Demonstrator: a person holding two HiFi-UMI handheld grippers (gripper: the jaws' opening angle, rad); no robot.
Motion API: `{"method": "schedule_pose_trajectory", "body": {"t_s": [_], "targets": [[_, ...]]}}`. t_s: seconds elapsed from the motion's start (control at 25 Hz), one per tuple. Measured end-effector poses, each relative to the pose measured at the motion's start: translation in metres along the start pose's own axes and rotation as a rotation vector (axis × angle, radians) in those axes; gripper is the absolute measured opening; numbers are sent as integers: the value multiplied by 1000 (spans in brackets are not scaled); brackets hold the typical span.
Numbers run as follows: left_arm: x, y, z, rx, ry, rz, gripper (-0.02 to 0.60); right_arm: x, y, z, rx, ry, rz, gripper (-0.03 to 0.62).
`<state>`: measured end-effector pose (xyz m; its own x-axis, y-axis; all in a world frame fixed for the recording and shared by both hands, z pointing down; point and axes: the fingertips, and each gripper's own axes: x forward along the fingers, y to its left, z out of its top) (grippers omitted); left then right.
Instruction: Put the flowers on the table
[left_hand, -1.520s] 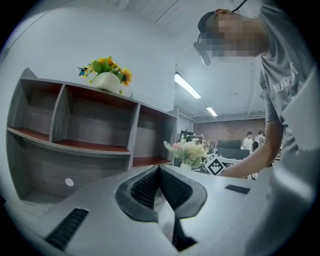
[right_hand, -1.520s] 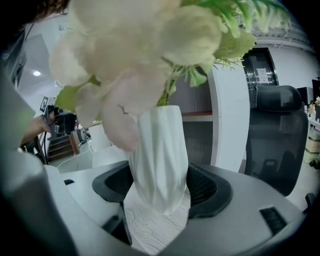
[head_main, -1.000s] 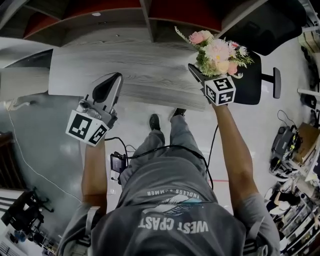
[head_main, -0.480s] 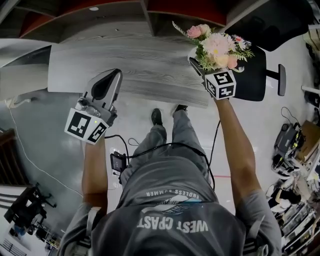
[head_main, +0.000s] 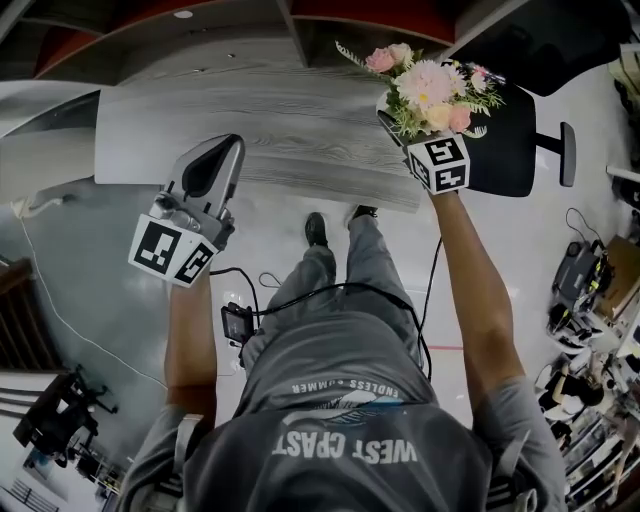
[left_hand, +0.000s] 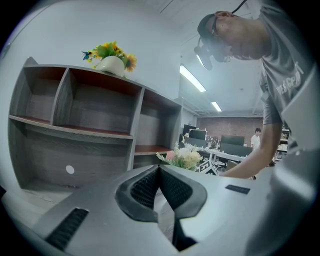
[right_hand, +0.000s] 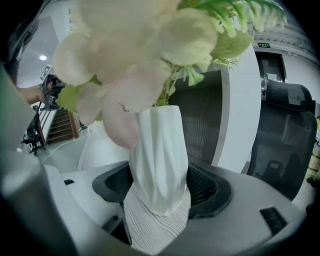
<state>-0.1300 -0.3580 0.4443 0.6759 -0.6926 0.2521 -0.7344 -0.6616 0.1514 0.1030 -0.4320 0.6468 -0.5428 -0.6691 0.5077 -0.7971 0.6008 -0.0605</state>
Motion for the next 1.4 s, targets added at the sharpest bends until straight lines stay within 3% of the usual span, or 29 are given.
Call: {"method": "schedule_pose_trajectory", "body": {"t_s": [1.4], "targets": [[-11,13,4,-1,-14,-16,15,1,5,2,-9,9,-26,356]]}}
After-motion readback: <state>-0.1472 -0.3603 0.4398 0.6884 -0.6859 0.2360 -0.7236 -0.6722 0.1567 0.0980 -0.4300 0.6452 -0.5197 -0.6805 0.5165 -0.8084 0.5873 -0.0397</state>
